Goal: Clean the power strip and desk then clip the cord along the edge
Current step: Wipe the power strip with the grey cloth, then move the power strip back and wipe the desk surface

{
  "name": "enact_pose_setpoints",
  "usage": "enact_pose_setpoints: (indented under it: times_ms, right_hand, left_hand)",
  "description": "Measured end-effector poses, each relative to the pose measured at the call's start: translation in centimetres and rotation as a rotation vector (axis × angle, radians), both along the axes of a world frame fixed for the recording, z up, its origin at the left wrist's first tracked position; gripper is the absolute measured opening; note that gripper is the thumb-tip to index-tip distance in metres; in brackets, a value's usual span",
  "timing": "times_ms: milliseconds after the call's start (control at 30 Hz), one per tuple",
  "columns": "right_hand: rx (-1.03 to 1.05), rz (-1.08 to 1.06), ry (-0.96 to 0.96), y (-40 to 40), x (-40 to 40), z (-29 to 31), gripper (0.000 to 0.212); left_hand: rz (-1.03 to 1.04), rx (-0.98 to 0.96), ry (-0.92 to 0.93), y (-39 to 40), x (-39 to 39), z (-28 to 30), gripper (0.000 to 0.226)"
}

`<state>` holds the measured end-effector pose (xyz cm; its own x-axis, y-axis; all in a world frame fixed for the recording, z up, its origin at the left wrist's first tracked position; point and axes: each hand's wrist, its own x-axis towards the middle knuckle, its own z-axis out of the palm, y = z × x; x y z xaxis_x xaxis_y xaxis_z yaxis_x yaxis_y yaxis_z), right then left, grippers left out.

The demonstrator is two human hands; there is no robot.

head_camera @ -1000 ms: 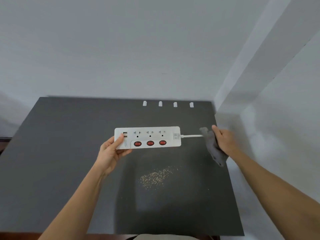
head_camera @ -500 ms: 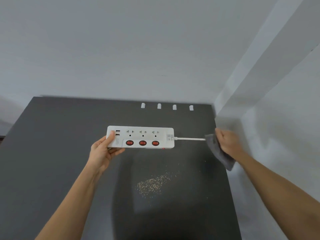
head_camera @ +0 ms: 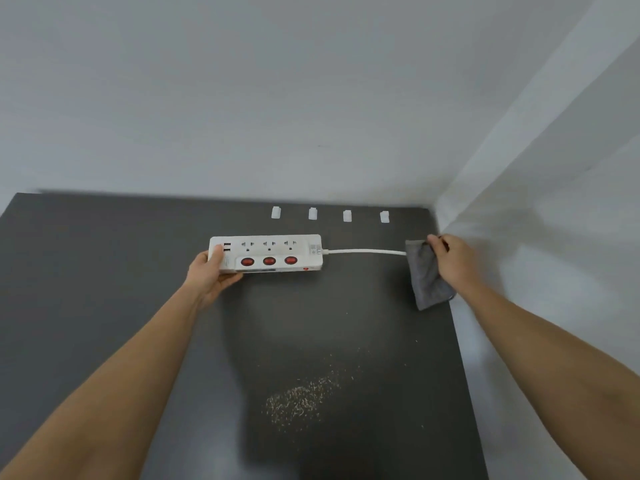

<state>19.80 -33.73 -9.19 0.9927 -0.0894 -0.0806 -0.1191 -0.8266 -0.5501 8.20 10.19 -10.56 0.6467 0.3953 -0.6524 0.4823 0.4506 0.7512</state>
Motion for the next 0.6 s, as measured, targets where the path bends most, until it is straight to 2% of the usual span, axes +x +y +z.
enact_pose_setpoints:
  times_ms: [67, 267, 333, 367, 467, 500, 600]
  right_hand:
    - [0.04, -0.031, -0.025, 0.2, 0.2, -0.3, 0.033]
    - [0.134, -0.16, -0.301, 0.2, 0.5, 1.1, 0.031]
    - [0.13, -0.23, -0.355, 0.3, 0.7, 1.9, 0.033]
    - [0.137, -0.265, -0.366, 0.4, 0.8, 2.2, 0.035]
    - [0.189, -0.324, -0.356, 1.4, 0.4, 3.3, 0.044]
    - [0.212, -0.329, -0.326, 1.9, 0.0, 4.0, 0.048]
    - [0.382, -0.297, -0.107, 3.8, -1.6, 6.0, 0.054]
  left_hand:
    - [-0.006, 0.024, 0.033, 0.3, 0.9, -1.1, 0.04]
    - [-0.038, 0.089, 0.097, 0.2, 3.0, -3.6, 0.04]
    - [-0.041, 0.201, 0.136, -0.1, 3.6, -3.9, 0.035]
    - [-0.061, 0.316, 0.19, -0.2, 3.9, -4.0, 0.036]
    - [-0.289, 0.767, 0.461, 0.0, 4.1, -3.7, 0.048]
    - [-0.366, 0.854, 0.519, 0.2, 4.0, -3.8, 0.053]
    - [-0.421, 0.826, 0.514, 0.0, 2.8, -3.1, 0.058]
